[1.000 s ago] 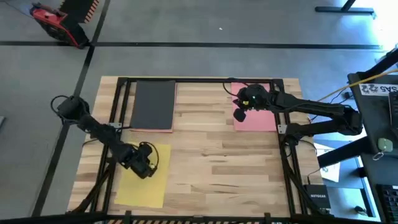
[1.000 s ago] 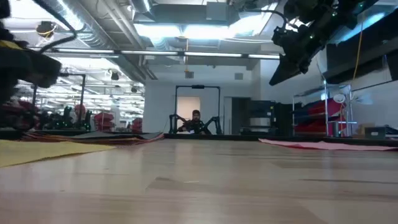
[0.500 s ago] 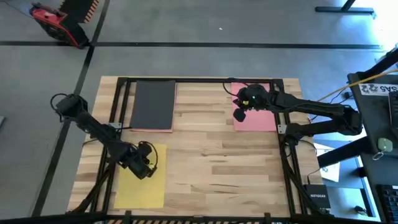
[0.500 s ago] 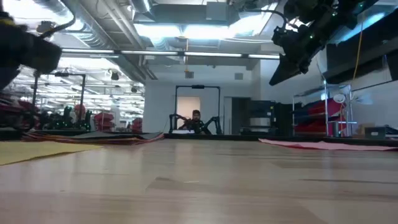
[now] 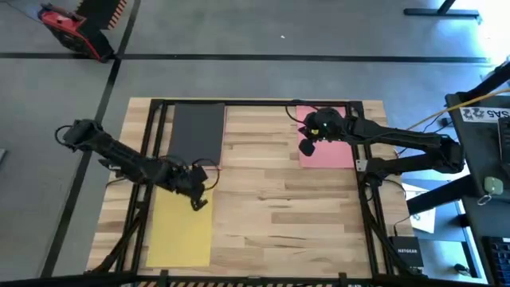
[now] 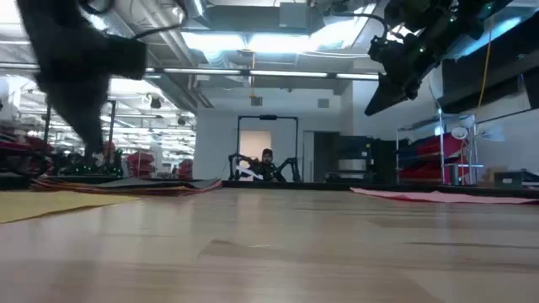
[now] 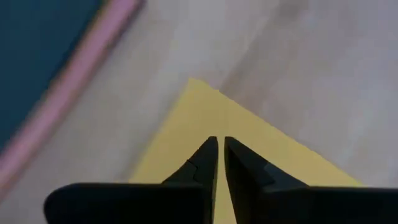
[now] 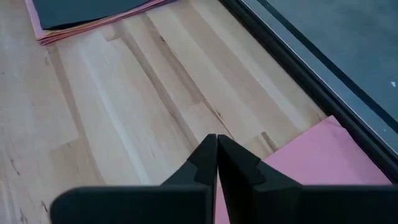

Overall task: Organize paper
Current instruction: Move the black paper to the top center of the table

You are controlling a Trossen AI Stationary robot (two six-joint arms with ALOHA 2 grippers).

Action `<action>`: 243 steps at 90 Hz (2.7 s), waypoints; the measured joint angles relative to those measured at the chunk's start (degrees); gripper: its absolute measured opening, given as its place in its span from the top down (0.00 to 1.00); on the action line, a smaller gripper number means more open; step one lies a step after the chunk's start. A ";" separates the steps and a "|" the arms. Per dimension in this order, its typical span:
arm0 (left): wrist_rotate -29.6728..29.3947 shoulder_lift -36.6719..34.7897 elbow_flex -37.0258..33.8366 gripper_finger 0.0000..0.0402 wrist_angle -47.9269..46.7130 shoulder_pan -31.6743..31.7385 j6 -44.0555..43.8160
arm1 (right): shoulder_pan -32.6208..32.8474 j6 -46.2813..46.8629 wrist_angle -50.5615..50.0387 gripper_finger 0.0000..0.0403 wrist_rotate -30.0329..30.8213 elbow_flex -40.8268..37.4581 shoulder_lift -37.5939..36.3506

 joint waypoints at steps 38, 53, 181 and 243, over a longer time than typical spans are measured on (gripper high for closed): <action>-3.11 1.80 -0.50 0.78 4.11 14.44 24.97 | 0.00 0.02 0.13 1.00 1.19 0.00 0.00; -3.04 3.11 -2.75 0.76 7.07 16.06 29.05 | 0.01 0.02 0.07 1.00 1.64 -0.02 0.00; 1.57 11.19 -1.13 0.94 2.05 21.24 50.30 | 0.02 0.02 -0.07 1.00 2.85 -0.02 0.00; 6.70 11.19 9.10 1.00 0.11 21.20 51.29 | 0.00 0.02 -0.04 1.00 2.85 -0.02 0.00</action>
